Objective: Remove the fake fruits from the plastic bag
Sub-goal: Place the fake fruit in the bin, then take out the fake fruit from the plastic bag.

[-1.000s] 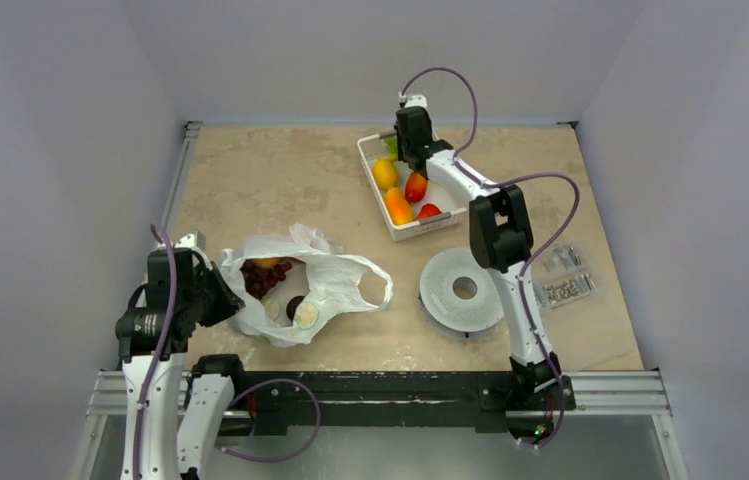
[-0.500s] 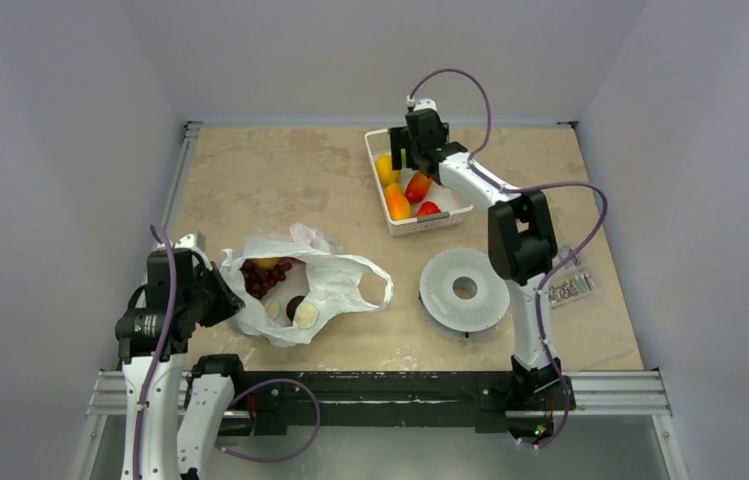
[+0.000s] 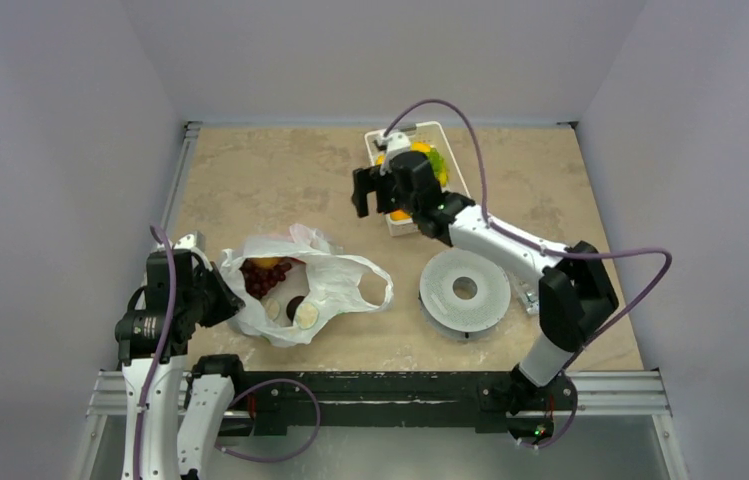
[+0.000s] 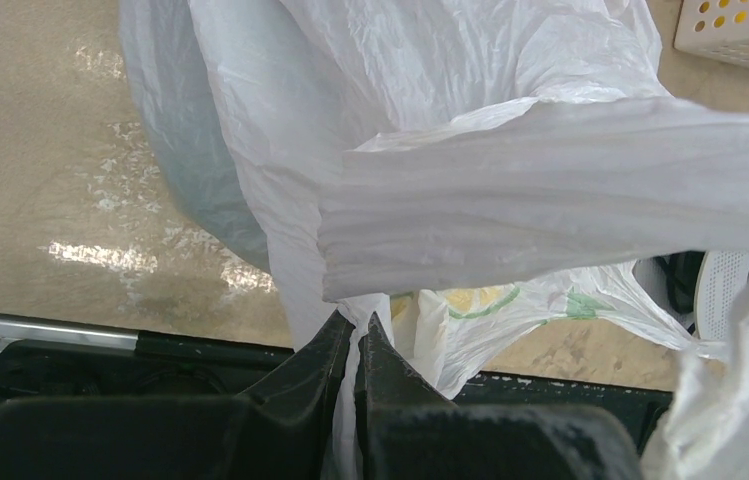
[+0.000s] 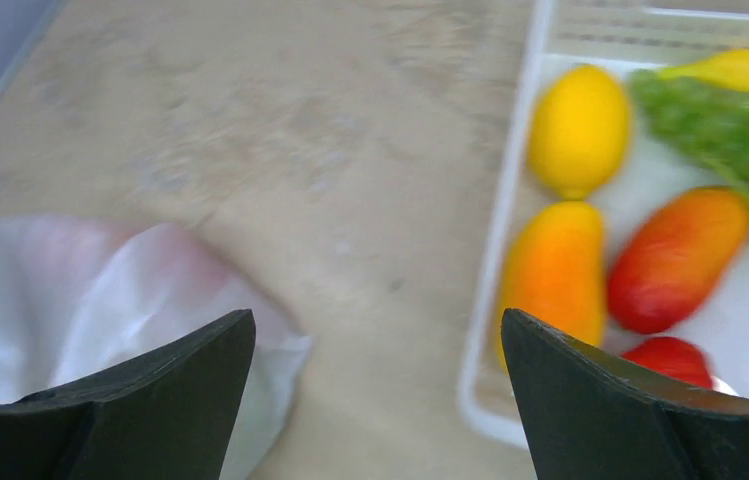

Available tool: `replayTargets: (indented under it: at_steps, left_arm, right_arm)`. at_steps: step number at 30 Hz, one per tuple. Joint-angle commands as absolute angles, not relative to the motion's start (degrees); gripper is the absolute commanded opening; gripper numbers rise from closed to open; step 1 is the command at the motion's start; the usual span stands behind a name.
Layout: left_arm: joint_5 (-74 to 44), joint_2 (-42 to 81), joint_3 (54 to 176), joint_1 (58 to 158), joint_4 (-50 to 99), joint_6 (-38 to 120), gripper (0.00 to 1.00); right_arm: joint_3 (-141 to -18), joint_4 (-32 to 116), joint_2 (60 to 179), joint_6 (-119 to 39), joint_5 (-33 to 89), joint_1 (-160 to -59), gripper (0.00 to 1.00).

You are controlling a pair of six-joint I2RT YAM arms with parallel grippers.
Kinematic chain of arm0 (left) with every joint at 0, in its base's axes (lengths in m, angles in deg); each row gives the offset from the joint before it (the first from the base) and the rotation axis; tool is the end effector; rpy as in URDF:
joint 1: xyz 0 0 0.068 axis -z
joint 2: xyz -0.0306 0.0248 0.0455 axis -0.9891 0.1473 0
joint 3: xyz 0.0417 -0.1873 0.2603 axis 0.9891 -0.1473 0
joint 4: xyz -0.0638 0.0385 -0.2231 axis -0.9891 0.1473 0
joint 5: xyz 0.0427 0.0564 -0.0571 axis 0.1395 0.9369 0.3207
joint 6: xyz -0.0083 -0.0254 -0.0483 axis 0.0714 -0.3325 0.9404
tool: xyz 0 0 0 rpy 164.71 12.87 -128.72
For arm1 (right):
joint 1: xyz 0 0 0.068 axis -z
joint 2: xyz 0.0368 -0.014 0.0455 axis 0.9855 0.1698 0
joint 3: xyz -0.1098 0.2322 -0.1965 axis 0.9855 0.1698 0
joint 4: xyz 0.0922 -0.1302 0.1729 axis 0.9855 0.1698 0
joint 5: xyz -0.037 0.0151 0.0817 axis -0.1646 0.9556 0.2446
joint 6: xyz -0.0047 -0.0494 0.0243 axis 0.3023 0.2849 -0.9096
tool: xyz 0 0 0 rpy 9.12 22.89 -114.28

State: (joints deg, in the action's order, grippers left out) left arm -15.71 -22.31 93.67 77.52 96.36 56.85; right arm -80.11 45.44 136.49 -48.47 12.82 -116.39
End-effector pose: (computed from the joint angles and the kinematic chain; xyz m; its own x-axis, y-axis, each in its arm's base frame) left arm 0.0128 -0.0050 0.3227 -0.7079 -0.5025 -0.4965 -0.3347 0.8575 -0.3907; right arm 0.3161 0.2250 0.3535 -0.4694 -0.0230 -0.8827 -0.3820 0.9066 0.1795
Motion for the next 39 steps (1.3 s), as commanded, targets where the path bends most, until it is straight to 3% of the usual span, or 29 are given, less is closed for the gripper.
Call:
replayTargets:
  at_steps: [1, 6, 8, 11, 13, 20, 29, 39]
  left_arm:
    - [-16.9, -22.5, 94.0, 77.5, 94.8, 55.6, 0.0]
    - [-16.8, -22.4, 94.2, 77.5, 94.8, 55.6, 0.0]
    - [-16.7, -22.6, 94.0, 77.6, 94.7, 55.8, 0.0]
    - [-16.7, -22.6, 94.0, 77.5, 94.6, 55.7, 0.0]
    - [-16.6, -22.5, 94.1, 77.5, 94.8, 55.7, 0.0]
    - [-16.4, -22.6, 94.1, 77.6, 94.9, 55.8, 0.0]
    - [-16.0, -22.9, 94.1, 77.5, 95.0, 56.0, 0.0]
    - [-15.8, -23.0, 94.1, 77.5, 95.0, 56.1, 0.0]
  right_arm:
    - [-73.3, 33.9, 127.3, -44.6, 16.6, -128.5, 0.93]
    - [-66.6, 28.1, 121.8, -41.8, 15.0, -138.8, 0.86]
    - [-64.7, 25.4, 121.3, -40.1, 14.0, -142.4, 0.77]
    - [-65.1, 25.2, 124.3, -37.4, 11.2, -147.0, 0.51]
    - [-67.1, 26.7, 127.7, -36.2, 9.9, -149.1, 0.42]
    - [-73.9, 26.7, 141.4, -32.8, -0.6, -153.1, 0.33]
    - [-88.1, 28.0, 158.6, -24.3, -17.8, -153.1, 0.33]
    - [-94.1, 22.9, 164.9, -14.3, -26.2, -152.7, 0.62]
